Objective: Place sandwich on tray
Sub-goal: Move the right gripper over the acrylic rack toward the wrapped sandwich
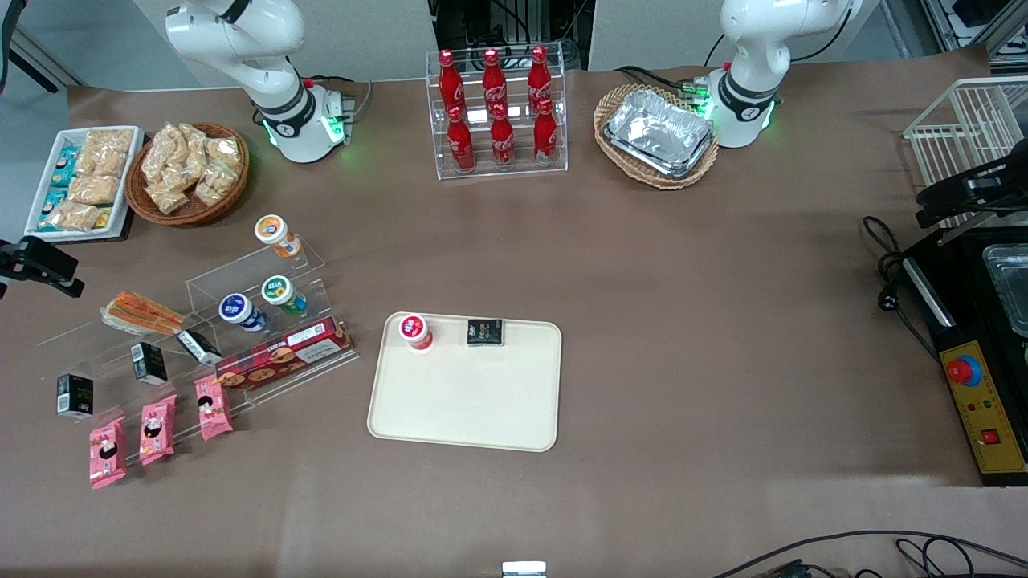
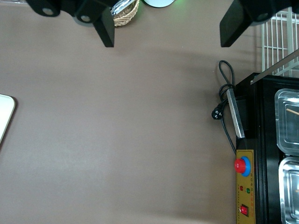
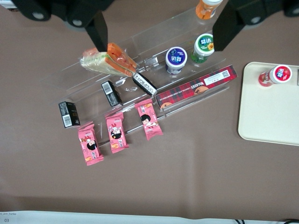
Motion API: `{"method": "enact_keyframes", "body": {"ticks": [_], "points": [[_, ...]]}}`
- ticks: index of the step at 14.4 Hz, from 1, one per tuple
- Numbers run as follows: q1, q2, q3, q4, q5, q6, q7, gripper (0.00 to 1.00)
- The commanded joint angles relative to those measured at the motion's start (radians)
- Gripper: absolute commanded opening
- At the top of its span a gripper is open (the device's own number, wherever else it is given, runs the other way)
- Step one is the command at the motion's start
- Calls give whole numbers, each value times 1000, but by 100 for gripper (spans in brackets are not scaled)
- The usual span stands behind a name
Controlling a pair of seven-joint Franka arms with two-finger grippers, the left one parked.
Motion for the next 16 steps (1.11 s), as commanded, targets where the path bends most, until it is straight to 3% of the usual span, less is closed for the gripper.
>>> {"method": "enact_keyframes", "body": {"ticks": [1, 5, 12, 16], "points": [[-17, 1, 6, 6, 11, 0, -11, 100], [-20, -2, 4, 4, 15, -12, -90, 100], [-104, 4, -5, 3, 26, -4, -633, 100], [-104, 16, -65, -38, 29, -14, -962, 100]]}}
